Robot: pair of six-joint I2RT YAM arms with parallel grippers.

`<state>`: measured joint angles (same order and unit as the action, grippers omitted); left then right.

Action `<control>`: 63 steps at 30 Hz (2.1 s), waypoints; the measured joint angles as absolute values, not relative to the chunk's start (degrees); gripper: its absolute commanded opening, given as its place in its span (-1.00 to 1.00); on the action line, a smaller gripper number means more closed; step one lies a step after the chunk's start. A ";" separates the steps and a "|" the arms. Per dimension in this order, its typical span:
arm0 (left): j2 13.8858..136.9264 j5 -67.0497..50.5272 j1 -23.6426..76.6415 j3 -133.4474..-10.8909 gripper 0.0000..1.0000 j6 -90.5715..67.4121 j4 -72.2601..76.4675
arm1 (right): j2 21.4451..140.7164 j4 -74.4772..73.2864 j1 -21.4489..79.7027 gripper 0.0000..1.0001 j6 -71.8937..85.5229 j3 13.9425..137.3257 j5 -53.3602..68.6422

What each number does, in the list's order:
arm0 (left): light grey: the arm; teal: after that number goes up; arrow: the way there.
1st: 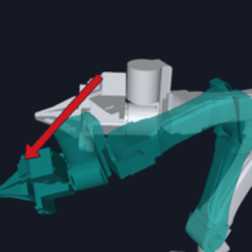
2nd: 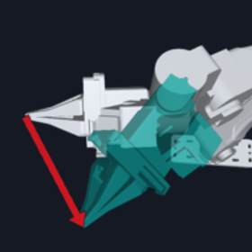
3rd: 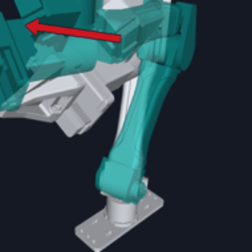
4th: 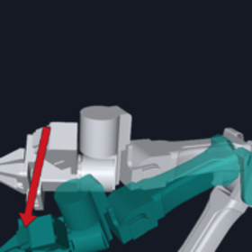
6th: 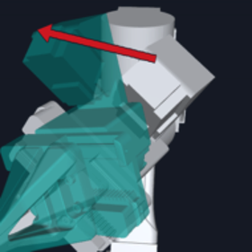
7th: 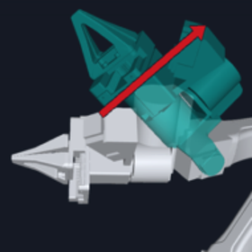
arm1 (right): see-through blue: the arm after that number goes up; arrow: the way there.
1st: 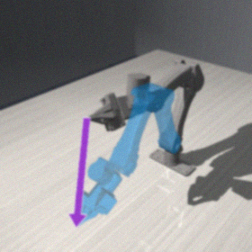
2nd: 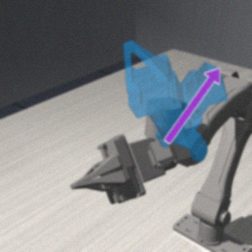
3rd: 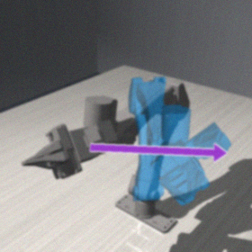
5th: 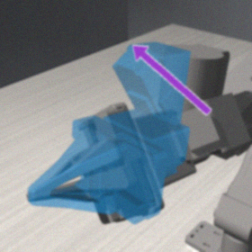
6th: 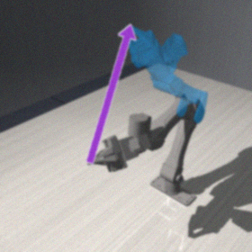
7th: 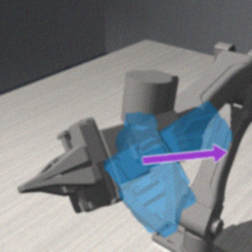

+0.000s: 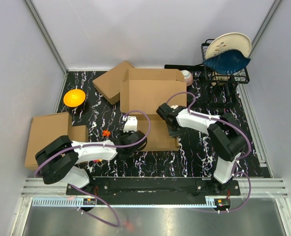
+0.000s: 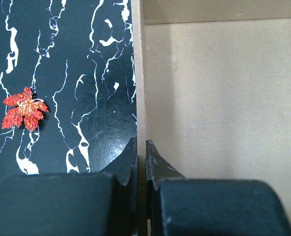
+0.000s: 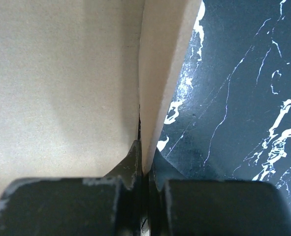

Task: Fold the paper box
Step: Fold the paper box at the center of the board.

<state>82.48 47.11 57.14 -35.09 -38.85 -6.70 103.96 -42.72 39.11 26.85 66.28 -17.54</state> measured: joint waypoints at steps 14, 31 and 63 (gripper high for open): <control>82.46 47.72 57.45 -34.98 -1.00 -39.11 -7.60 | 101.84 -44.73 42.83 0.47 29.93 64.49 -26.26; 81.97 48.56 57.54 -35.11 -0.85 -39.35 -9.34 | 94.96 -43.31 40.18 0.24 28.84 68.07 -24.77; 85.14 48.53 57.58 -36.84 -0.93 -39.51 -8.27 | 100.57 -37.52 38.61 0.13 25.80 65.28 -24.38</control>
